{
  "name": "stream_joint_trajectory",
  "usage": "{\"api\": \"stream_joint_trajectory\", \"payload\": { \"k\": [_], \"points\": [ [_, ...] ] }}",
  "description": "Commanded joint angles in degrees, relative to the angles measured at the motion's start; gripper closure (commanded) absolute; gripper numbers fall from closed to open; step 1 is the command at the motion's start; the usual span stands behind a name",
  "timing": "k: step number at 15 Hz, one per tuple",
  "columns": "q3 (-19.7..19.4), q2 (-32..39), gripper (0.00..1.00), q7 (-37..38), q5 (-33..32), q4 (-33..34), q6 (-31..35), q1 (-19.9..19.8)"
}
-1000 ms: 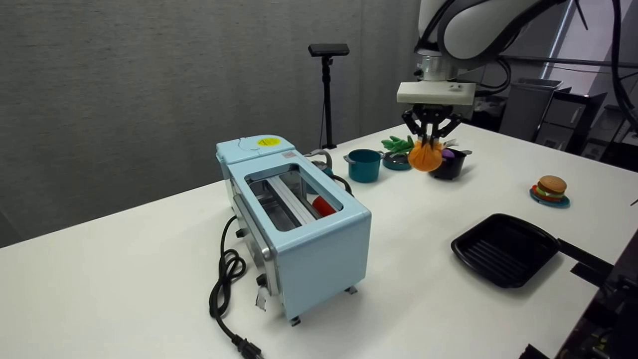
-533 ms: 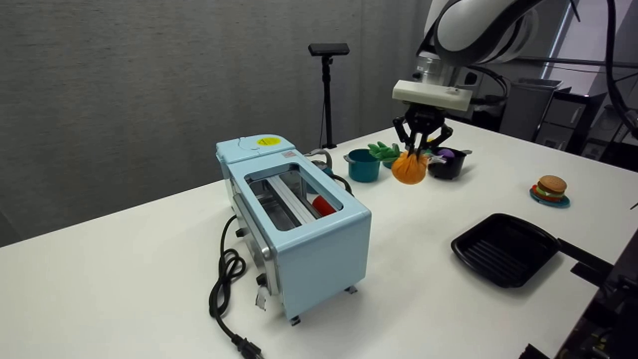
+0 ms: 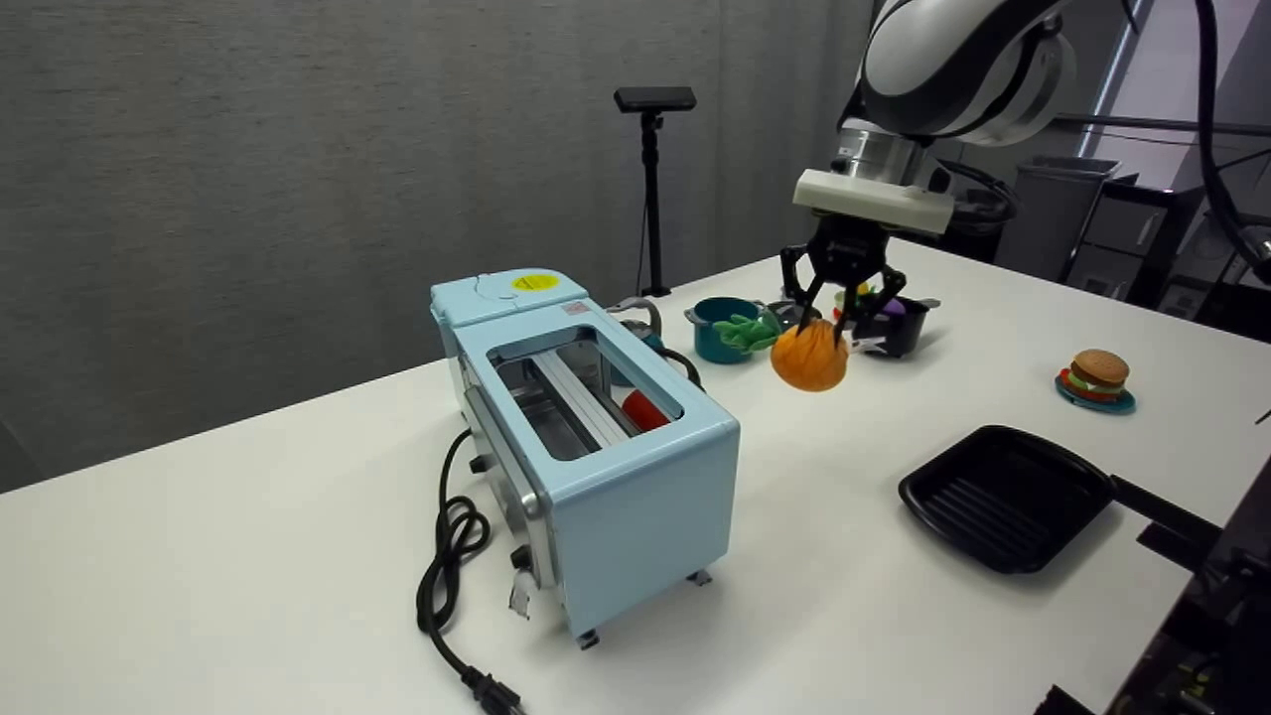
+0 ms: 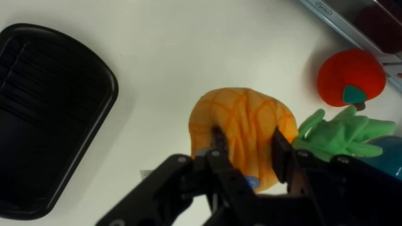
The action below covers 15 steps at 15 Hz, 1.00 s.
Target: Move the pineapple plushie closer to the black plate
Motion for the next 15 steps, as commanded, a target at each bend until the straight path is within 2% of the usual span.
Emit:
{"api": "stream_joint_trajectory", "payload": {
  "k": [1,4,5,15],
  "points": [
    [0.4,-0.9,0.31,-3.6,0.1,-1.1,-0.7,-0.7],
    [0.2,-1.2,0.07,-5.2,-1.1,-1.4,-0.4,-0.3],
    [0.2,-1.2,0.01,-5.6,-1.2,-1.5,-0.3,-0.3],
    [0.1,0.0,0.0,-7.1,-1.1,-0.6,-0.4,-0.1]
  ]
}}
